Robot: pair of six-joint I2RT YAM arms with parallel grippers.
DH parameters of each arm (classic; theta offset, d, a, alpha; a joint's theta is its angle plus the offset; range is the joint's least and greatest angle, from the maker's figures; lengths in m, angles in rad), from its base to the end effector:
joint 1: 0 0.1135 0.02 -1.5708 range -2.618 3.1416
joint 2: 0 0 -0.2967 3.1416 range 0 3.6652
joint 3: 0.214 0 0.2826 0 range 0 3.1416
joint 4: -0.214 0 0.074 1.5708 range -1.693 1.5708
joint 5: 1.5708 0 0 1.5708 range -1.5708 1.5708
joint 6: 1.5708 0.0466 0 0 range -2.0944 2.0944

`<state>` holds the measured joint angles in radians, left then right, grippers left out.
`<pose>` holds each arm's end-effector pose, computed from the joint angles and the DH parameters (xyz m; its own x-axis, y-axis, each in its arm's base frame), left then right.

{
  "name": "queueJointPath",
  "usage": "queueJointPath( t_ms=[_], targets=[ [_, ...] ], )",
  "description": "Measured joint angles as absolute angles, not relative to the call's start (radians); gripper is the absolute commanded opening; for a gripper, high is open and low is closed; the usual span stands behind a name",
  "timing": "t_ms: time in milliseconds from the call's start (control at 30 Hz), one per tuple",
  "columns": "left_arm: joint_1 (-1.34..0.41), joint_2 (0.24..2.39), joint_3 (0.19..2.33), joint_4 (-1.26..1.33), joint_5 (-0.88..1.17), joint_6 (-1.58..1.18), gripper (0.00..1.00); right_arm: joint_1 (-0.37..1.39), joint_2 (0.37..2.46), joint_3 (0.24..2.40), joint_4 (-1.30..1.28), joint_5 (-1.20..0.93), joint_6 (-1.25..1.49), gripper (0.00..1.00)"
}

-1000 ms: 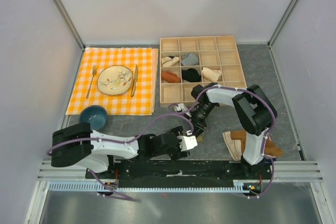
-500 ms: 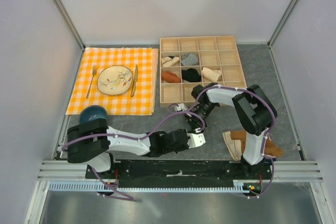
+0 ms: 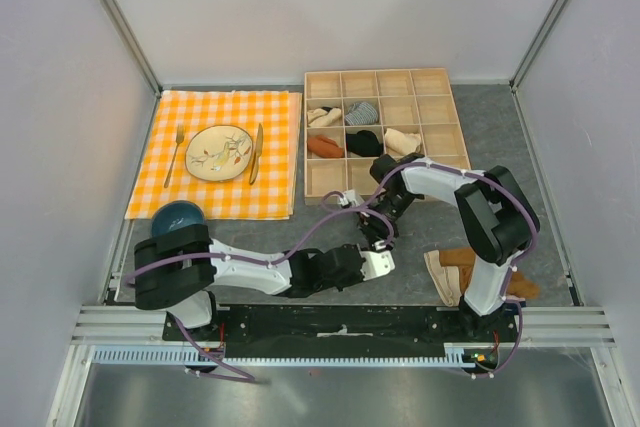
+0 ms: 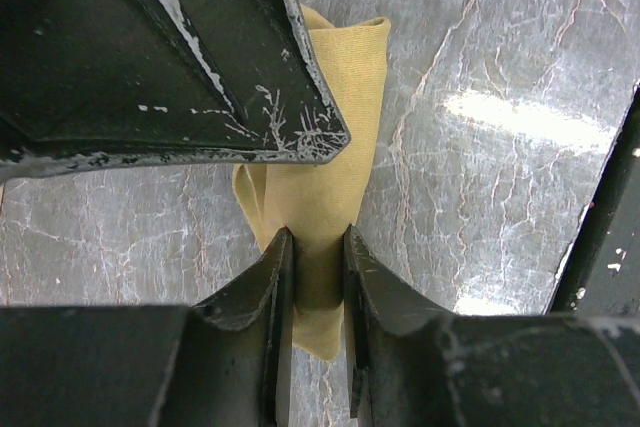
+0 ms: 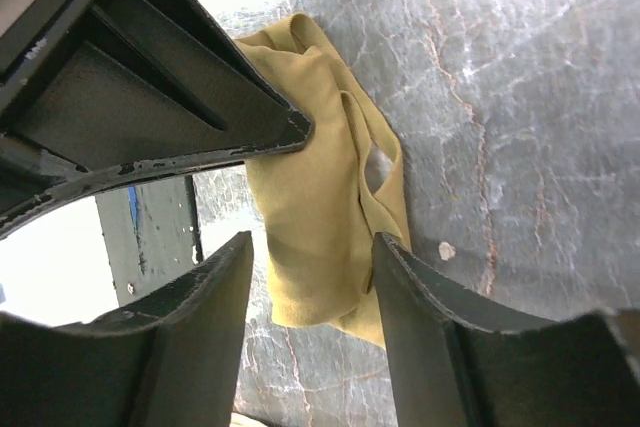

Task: Roll the underwear
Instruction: Roll the underwear to the corner of the board.

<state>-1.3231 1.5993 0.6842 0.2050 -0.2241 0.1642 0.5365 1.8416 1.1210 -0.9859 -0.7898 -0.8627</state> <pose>0.0922 -0.3222 0.1499 -0.0099 0.6893 -0.7244 0.9179 0.2937 0.2669 0.2685 0.1982 0.1564 -0.3433 -0.8263 -0.4465 -0.8272 0.0408 0.5604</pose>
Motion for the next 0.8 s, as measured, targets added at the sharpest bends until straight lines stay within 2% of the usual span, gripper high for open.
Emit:
queueJointPath(
  t_ms=[200, 467, 800],
  targets=[
    [-1.313, 1.606, 0.690, 0.210, -0.208, 0.146, 0.02, 0.527, 1.827, 1.134, -0.986, -0.744, -0.841, 0.73],
    [-1.307, 1.617, 0.706, 0.203, -0.202, 0.138, 0.02, 0.527, 1.834, 1.134, -0.982, -0.694, -0.829, 0.79],
    [-1.301, 1.624, 0.717, 0.197, -0.196, 0.124, 0.02, 0.527, 1.834, 1.134, -0.976, -0.690, -0.809, 0.78]
  ],
)
